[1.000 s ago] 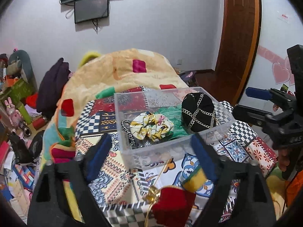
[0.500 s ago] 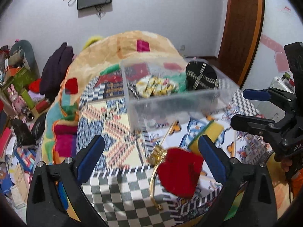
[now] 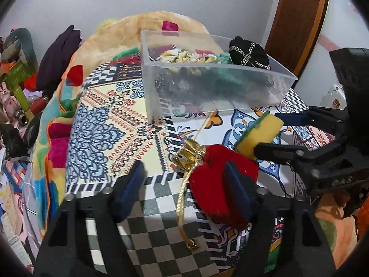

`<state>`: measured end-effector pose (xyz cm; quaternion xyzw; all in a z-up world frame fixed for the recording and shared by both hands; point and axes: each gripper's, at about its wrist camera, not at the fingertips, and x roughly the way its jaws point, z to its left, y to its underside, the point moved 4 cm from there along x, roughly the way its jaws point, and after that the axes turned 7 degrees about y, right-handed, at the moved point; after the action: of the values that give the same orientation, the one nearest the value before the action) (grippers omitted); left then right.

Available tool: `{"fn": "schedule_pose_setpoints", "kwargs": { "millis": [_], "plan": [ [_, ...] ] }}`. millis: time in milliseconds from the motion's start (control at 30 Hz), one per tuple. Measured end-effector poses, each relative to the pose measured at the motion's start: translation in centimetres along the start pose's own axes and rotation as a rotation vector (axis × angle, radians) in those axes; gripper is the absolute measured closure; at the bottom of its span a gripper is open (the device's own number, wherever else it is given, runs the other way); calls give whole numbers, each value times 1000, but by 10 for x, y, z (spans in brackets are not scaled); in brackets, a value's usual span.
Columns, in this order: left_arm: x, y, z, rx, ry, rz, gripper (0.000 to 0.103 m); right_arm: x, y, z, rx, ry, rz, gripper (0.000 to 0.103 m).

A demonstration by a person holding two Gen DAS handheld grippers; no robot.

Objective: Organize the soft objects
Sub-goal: 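Grasp the red gift pouch with the left tool while the right grasps the yellow sponge, then lower the red pouch and yellow sponge into the clear box, opening both tools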

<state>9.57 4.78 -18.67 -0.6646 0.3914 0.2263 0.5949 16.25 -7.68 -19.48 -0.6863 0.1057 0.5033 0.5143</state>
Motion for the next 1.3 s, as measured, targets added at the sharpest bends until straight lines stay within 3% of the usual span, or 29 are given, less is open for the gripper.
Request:
{"fn": "schedule_pose_setpoints", "kwargs": {
  "millis": [100, 233, 300, 633, 1033, 1300],
  "plan": [
    [3, 1, -4, 10, 20, 11, 62, 3, 2, -3, 13, -20, 19, 44],
    [5, 2, -7, 16, 22, 13, 78, -4, 2, -6, 23, -23, -5, 49],
    [3, 1, -8, 20, 21, 6, 82, -9, 2, -8, 22, -17, -22, 51],
    [-23, -18, -14, 62, -2, -78, 83, -33, -14, -12, 33, 0, -124, 51],
    [-67, -71, -23, 108, -30, -249, 83, -82, -42, -32, 69, 63, -287, 51],
    [-69, -104, -27, 117, -40, -321, 83, -92, -67, -45, 109, 90, -362, 51]
  ]
}}
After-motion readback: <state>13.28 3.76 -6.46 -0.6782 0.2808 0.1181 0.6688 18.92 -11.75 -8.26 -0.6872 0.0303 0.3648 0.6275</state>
